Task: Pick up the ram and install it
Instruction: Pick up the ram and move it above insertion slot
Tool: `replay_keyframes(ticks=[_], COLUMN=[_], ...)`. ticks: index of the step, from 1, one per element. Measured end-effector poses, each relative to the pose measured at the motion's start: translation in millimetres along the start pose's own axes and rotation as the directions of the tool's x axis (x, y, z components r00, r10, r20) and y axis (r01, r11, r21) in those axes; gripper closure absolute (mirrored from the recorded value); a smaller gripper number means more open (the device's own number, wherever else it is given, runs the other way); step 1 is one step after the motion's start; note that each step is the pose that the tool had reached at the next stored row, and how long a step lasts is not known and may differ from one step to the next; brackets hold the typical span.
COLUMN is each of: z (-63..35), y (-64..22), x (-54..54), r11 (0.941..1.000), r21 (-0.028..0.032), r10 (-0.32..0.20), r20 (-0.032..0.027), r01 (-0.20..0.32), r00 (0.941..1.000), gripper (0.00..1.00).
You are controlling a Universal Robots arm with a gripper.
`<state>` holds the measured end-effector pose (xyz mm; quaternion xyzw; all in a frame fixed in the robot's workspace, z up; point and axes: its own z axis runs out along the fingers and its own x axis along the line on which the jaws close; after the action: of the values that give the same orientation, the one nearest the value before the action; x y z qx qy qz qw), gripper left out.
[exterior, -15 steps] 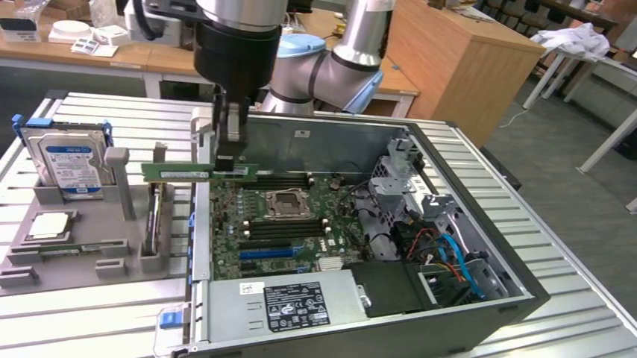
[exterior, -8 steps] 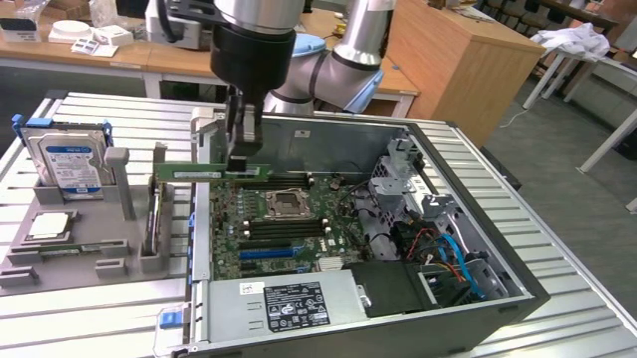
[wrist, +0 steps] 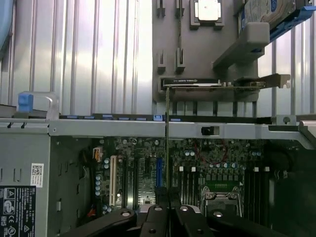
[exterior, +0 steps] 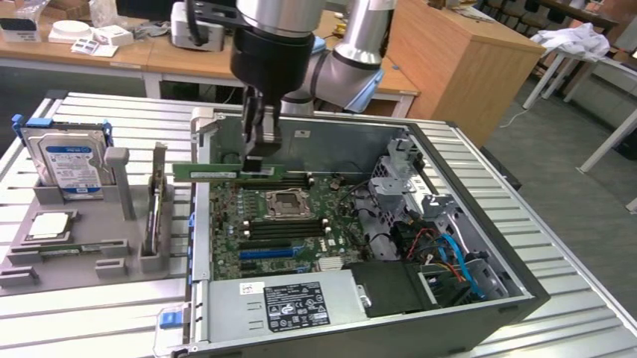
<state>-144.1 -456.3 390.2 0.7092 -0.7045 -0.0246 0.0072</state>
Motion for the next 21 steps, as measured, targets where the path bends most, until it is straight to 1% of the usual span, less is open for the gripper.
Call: replay_keyframes(ticks=[21], z=[-2.1], y=[-45.9], x=[0.3], r11=[1.0], r21=[-0.0023], r10=[0.0], r20=[0.0], r01=[0.0], r00=[1.0], gripper=[0.88])
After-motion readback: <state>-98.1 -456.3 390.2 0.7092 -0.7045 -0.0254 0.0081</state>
